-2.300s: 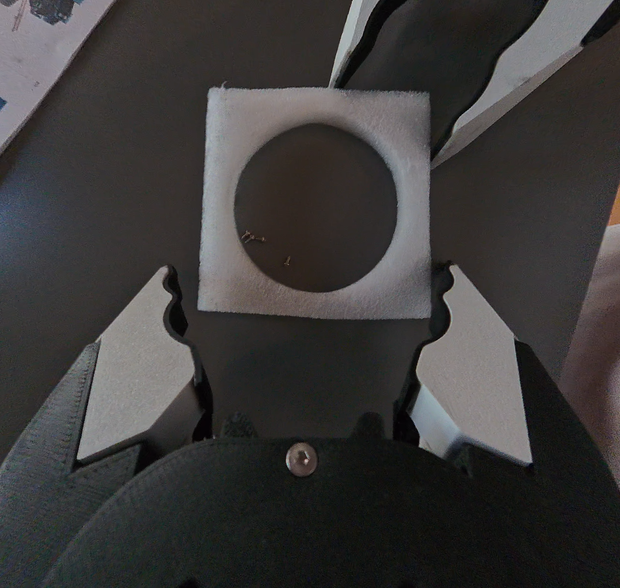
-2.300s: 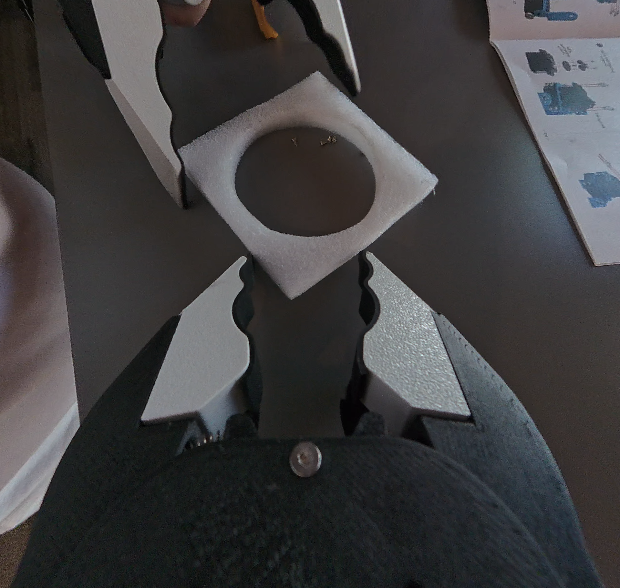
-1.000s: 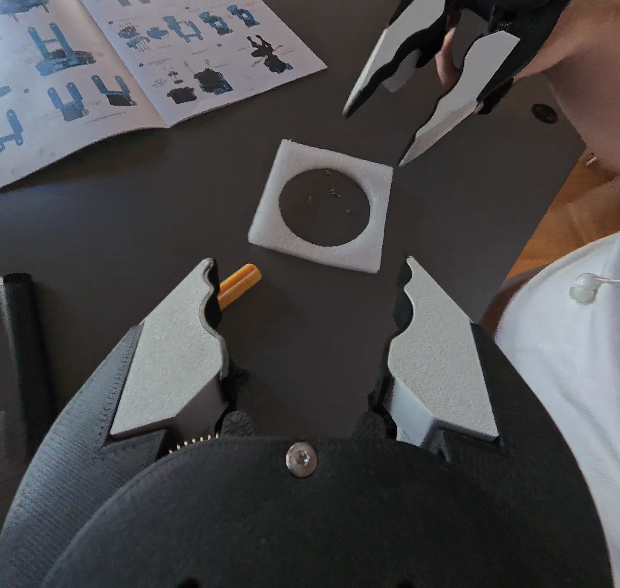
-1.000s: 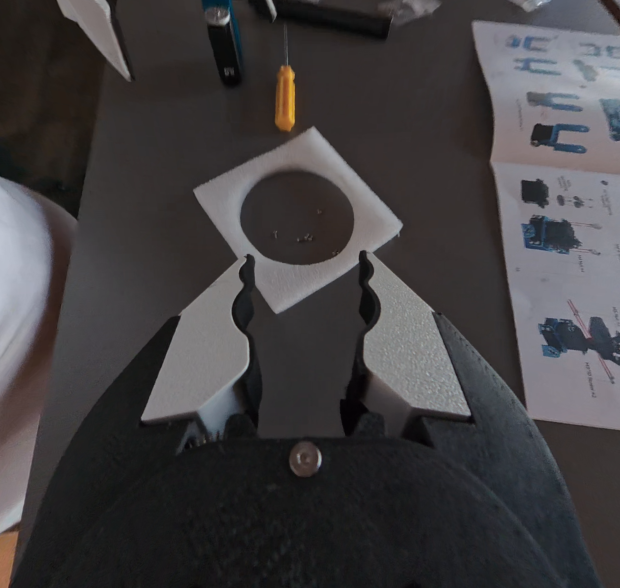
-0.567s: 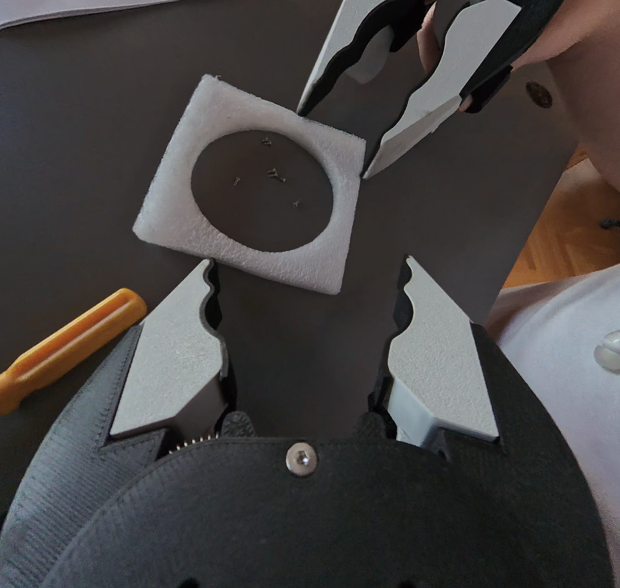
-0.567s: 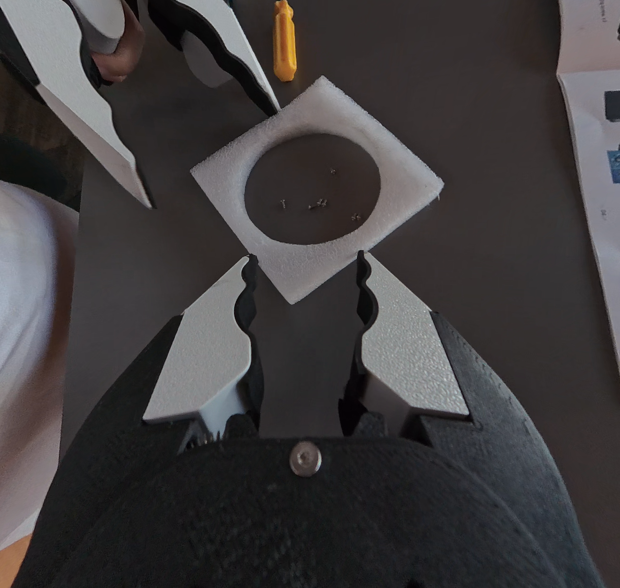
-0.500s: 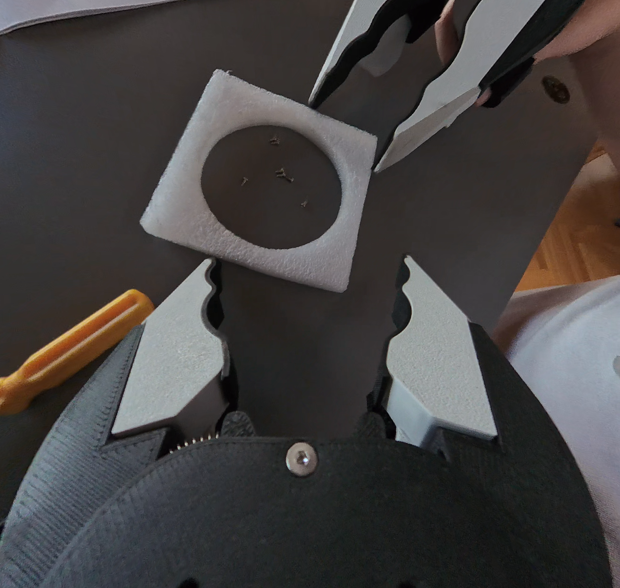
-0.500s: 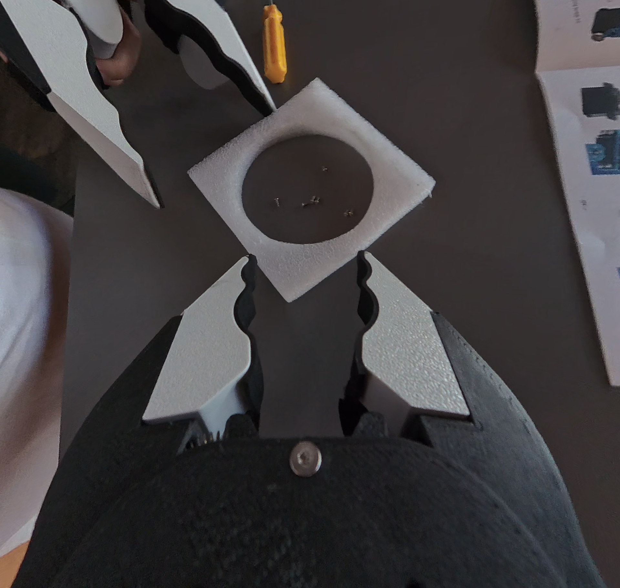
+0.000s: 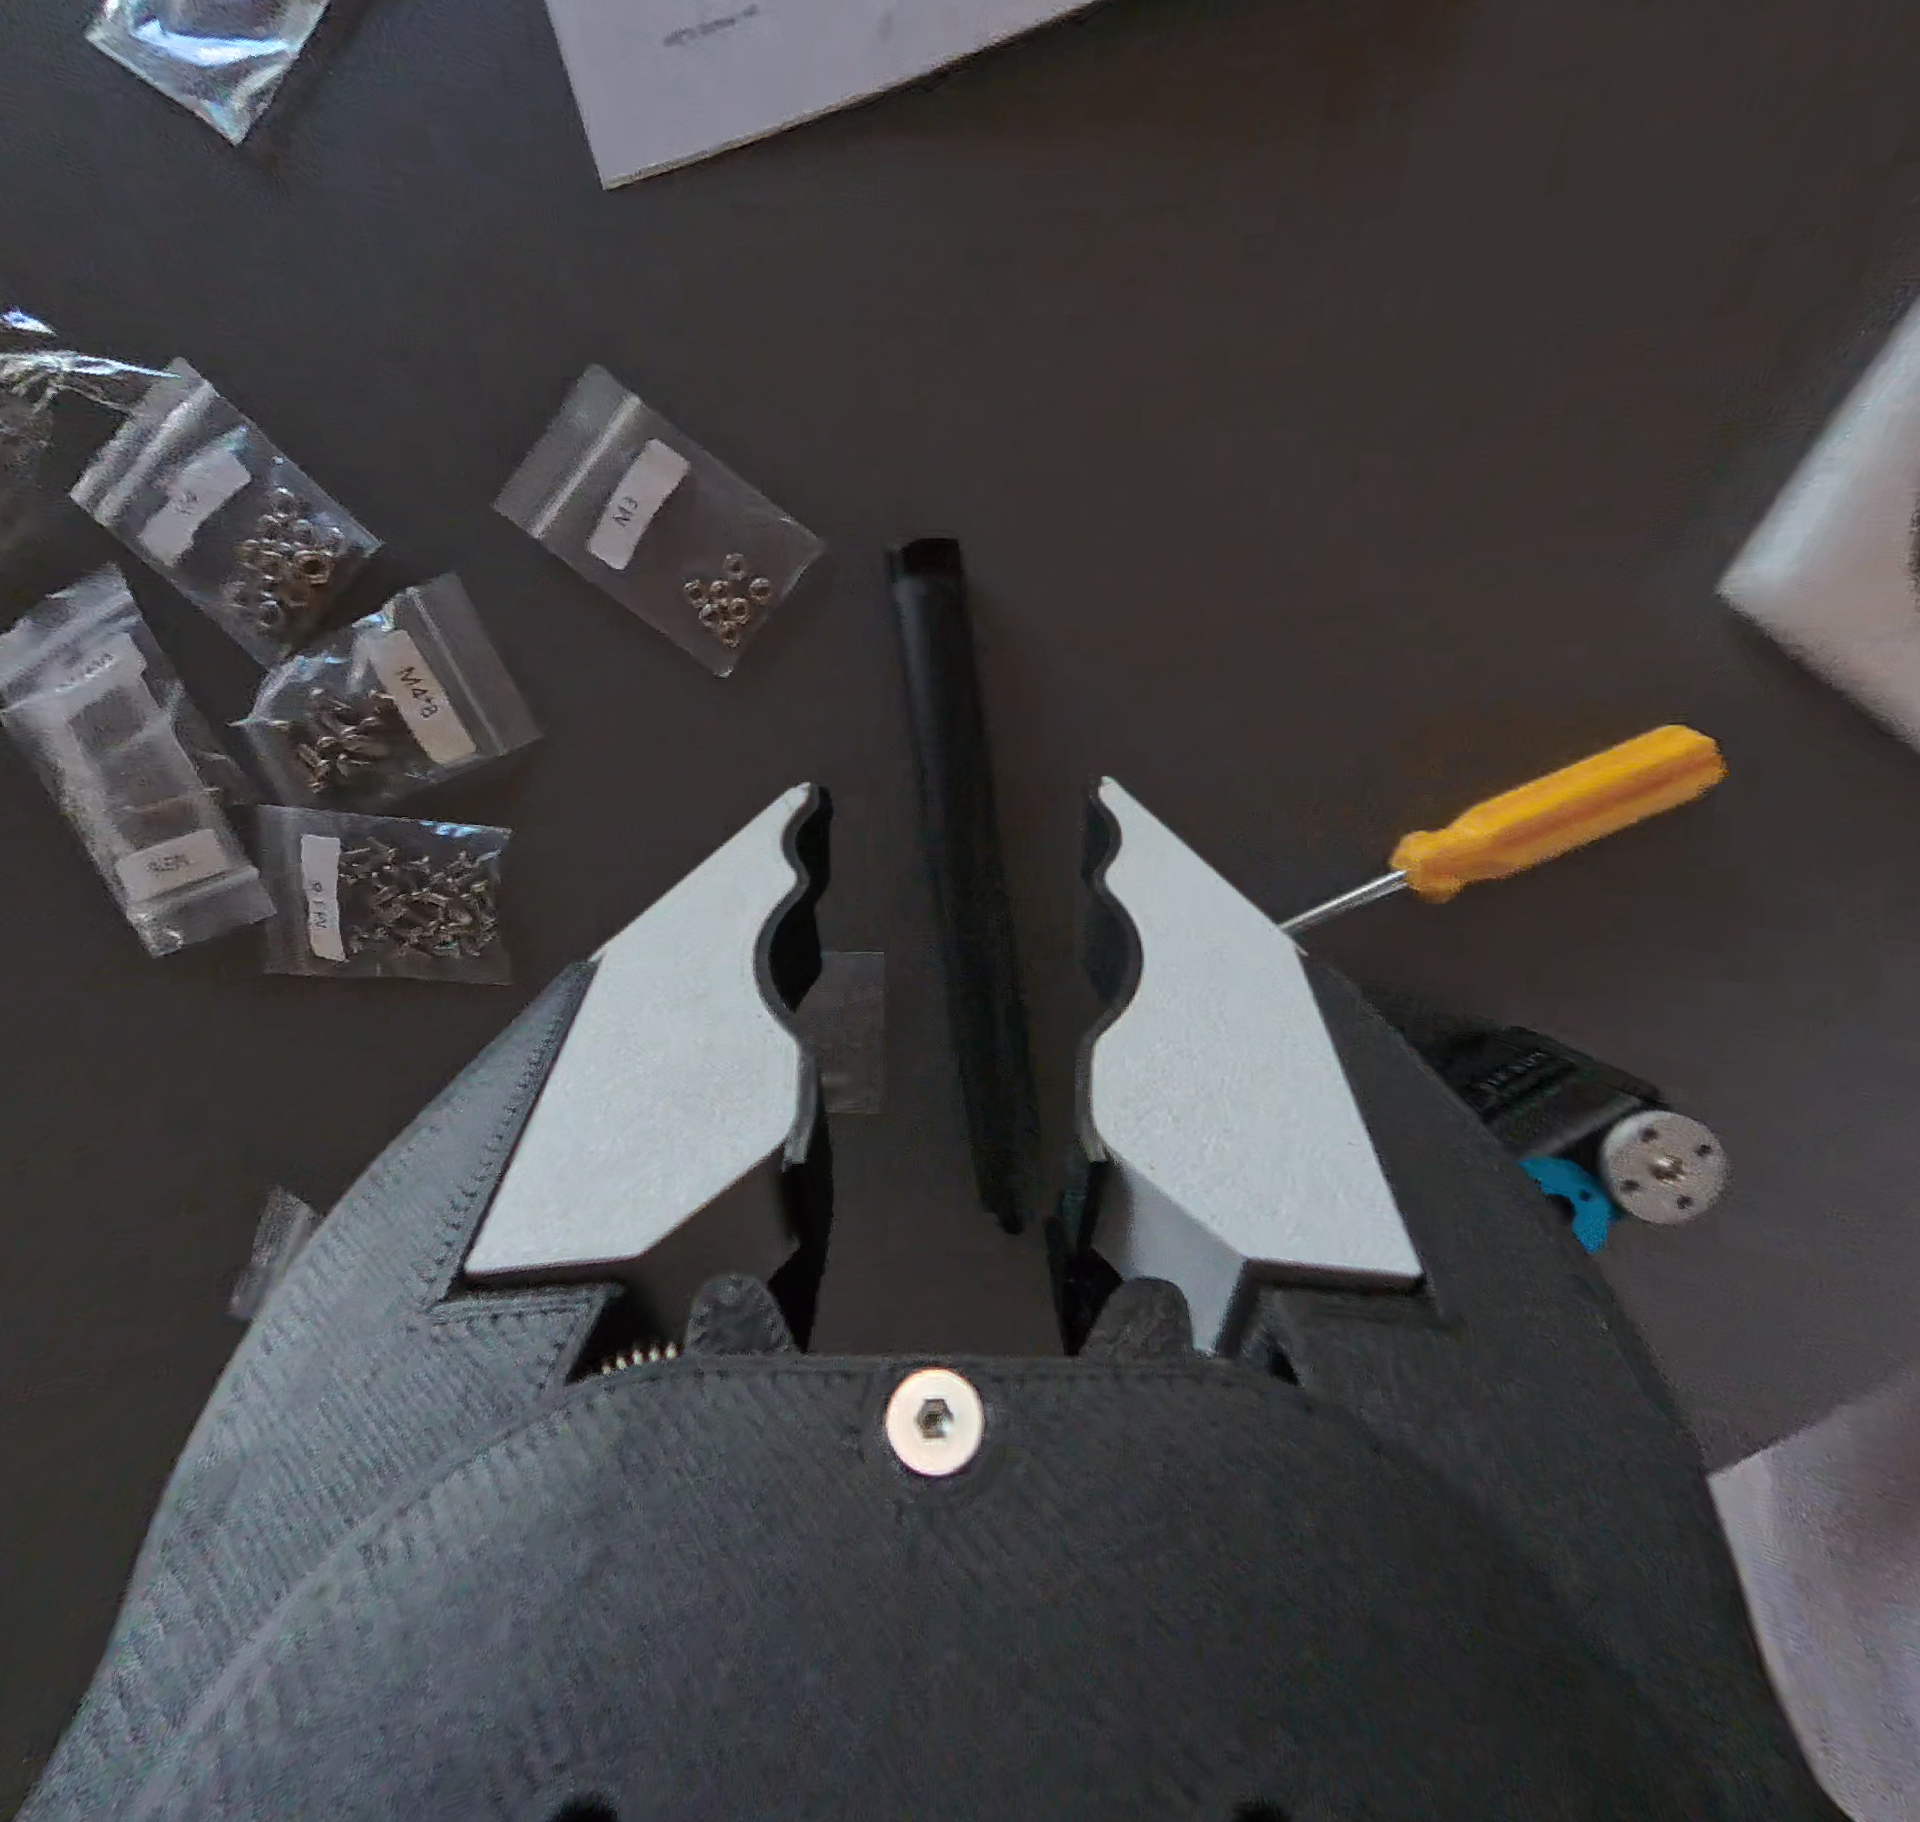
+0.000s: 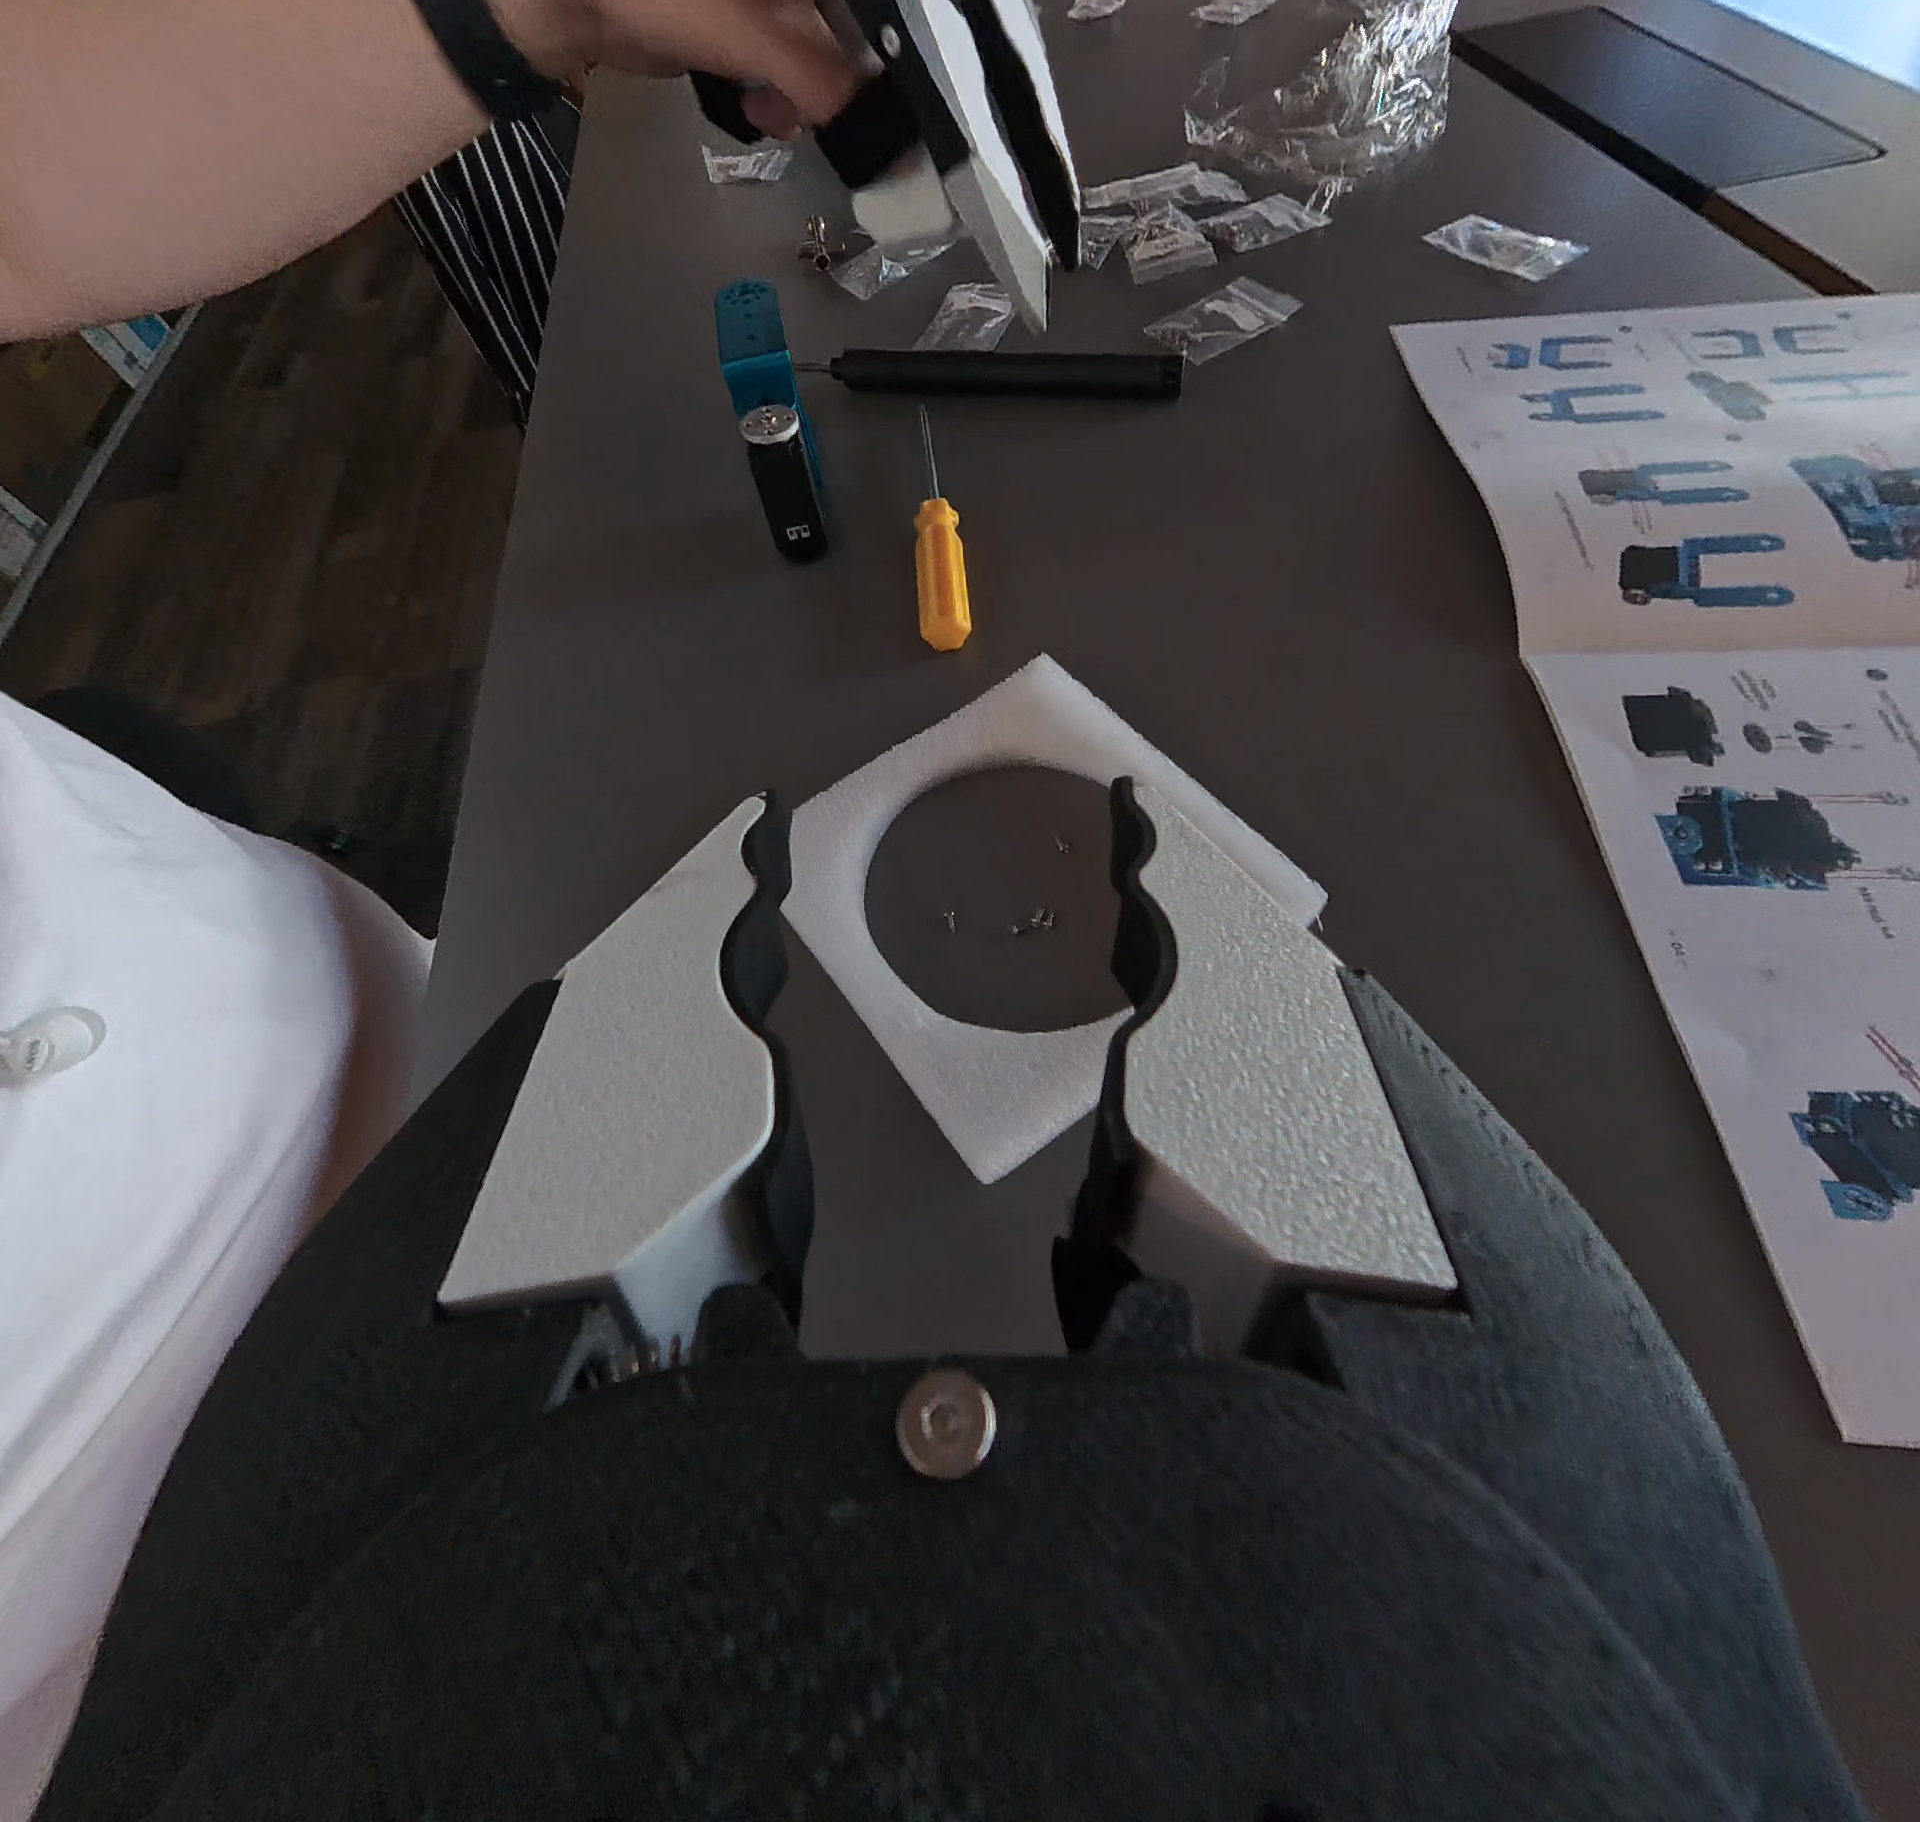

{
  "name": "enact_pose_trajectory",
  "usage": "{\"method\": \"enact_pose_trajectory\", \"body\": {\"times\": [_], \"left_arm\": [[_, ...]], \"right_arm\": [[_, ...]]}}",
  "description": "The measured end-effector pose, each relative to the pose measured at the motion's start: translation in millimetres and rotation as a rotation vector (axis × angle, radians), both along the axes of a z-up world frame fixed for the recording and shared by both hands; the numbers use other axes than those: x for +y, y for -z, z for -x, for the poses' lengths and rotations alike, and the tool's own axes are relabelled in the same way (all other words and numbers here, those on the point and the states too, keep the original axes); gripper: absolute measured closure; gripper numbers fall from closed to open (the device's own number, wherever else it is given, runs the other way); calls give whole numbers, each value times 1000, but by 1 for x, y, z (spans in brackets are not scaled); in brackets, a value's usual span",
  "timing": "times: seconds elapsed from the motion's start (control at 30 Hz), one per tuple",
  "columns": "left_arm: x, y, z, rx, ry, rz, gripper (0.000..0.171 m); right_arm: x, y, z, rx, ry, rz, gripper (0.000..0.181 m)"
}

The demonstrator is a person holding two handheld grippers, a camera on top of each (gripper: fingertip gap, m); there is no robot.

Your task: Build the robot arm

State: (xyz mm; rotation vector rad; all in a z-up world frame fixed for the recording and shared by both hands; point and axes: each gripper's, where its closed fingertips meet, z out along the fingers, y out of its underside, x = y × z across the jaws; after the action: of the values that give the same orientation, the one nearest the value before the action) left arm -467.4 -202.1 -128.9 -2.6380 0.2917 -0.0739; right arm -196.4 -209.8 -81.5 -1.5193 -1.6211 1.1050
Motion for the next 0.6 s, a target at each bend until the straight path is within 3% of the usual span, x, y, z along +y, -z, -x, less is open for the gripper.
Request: {"method": "enact_pose_trajectory", "body": {"times": [0.1, 0.17, 0.2, 0.37, 0.47, 0.6], "left_arm": [[-2, 24, 2, 45, 6, 109, 117], [-4, 35, 1, 81, 62, 141, 145], [-4, 39, 0, 104, 87, 147, 152], [0, 38, -3, 189, 156, 132, 154], [8, 28, -6, 237, 194, 72, 155], [29, -8, -24, 201, 220, -89, 155]], "right_arm": [[-2, -1, -4, 17, 18, 18, 118], [-2, -1, -10, 21, 32, 27, 118], [0, 0, -14, 18, 43, 24, 118], [6, 1, -25, 27, 75, 35, 119], [6, -7, -16, 69, 49, 56, 121], [4, -35, 25, 197, -18, 134, 125]]}}
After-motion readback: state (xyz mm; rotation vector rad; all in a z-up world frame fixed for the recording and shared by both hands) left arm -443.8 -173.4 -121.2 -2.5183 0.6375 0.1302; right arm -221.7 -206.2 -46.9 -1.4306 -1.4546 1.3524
